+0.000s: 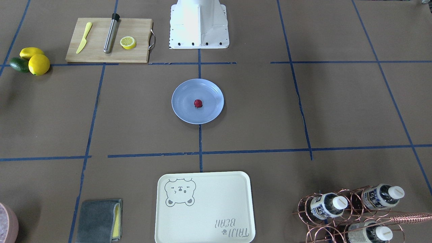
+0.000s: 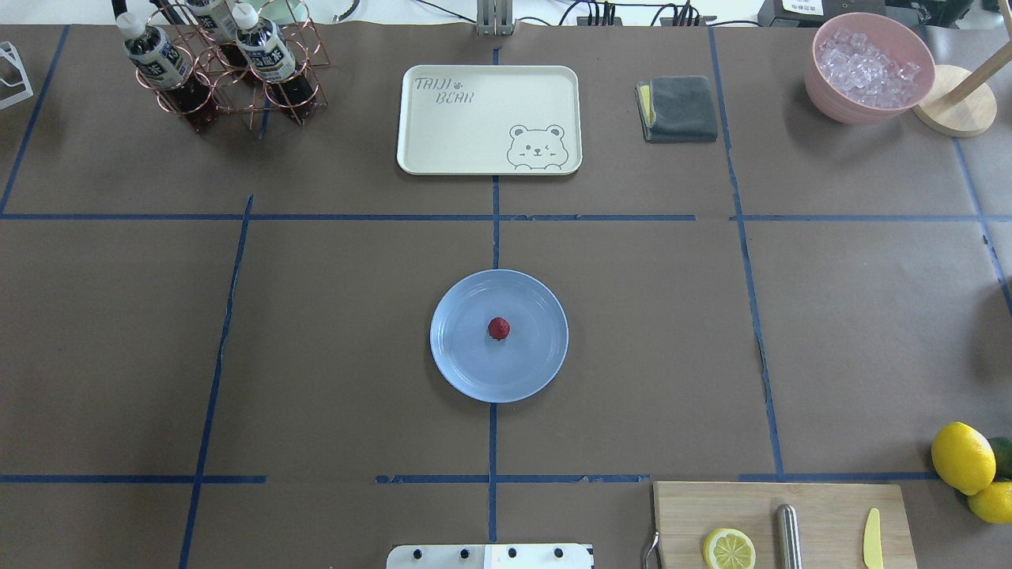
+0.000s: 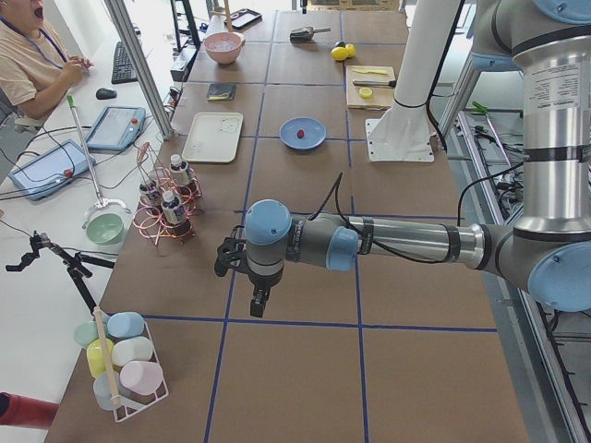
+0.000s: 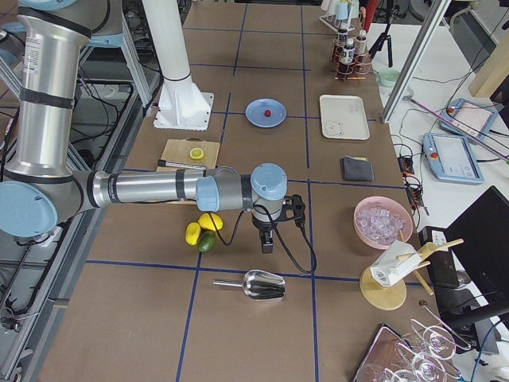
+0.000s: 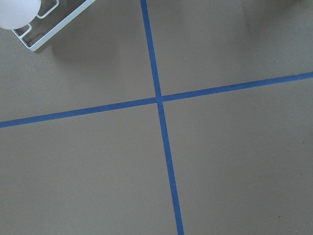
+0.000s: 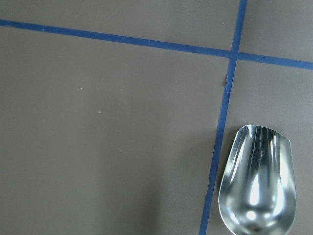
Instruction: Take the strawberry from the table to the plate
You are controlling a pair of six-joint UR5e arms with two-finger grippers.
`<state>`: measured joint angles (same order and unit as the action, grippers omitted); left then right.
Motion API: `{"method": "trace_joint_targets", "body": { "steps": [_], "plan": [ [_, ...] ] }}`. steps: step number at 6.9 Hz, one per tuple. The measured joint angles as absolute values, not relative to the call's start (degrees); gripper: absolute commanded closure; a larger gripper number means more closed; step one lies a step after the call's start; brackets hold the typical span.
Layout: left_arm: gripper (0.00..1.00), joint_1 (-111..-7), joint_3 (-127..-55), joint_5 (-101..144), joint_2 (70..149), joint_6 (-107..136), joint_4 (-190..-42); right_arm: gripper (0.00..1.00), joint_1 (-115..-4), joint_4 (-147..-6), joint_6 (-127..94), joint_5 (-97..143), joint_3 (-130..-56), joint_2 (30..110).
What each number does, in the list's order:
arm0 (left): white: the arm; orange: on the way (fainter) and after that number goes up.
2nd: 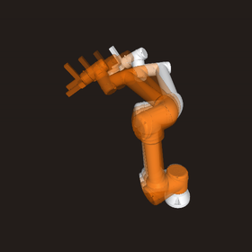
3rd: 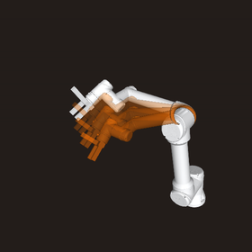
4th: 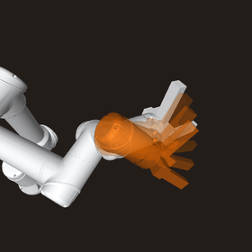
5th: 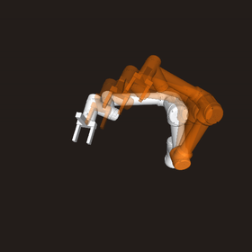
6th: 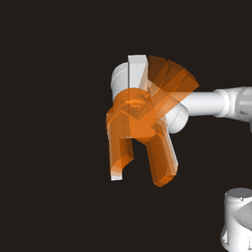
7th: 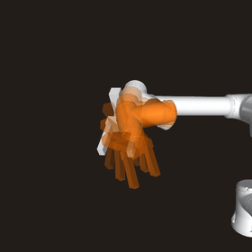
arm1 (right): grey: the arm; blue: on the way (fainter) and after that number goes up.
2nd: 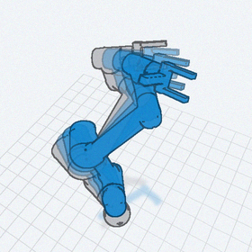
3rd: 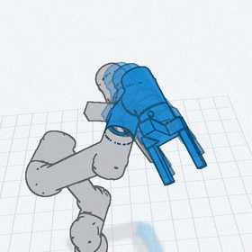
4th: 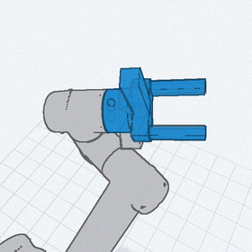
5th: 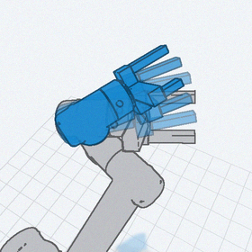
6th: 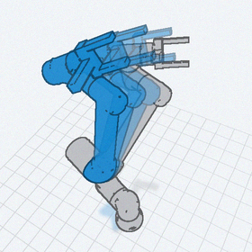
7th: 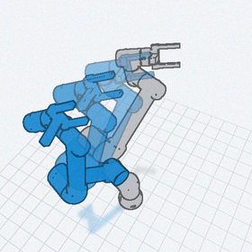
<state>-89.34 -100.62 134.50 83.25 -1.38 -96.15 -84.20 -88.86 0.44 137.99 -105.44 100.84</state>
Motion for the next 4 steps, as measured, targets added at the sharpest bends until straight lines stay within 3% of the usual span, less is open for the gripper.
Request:
{"method": "trace_joint_targets", "body": {
  "steps": [4],
  "plan": [
    [0.0, -89.47, -101.46, 134.47, 82.7, -1.99, -90.84, 0.0, -84.2, -88.86, 0.44, 137.99, -105.38, 100.87]
  ]
}}
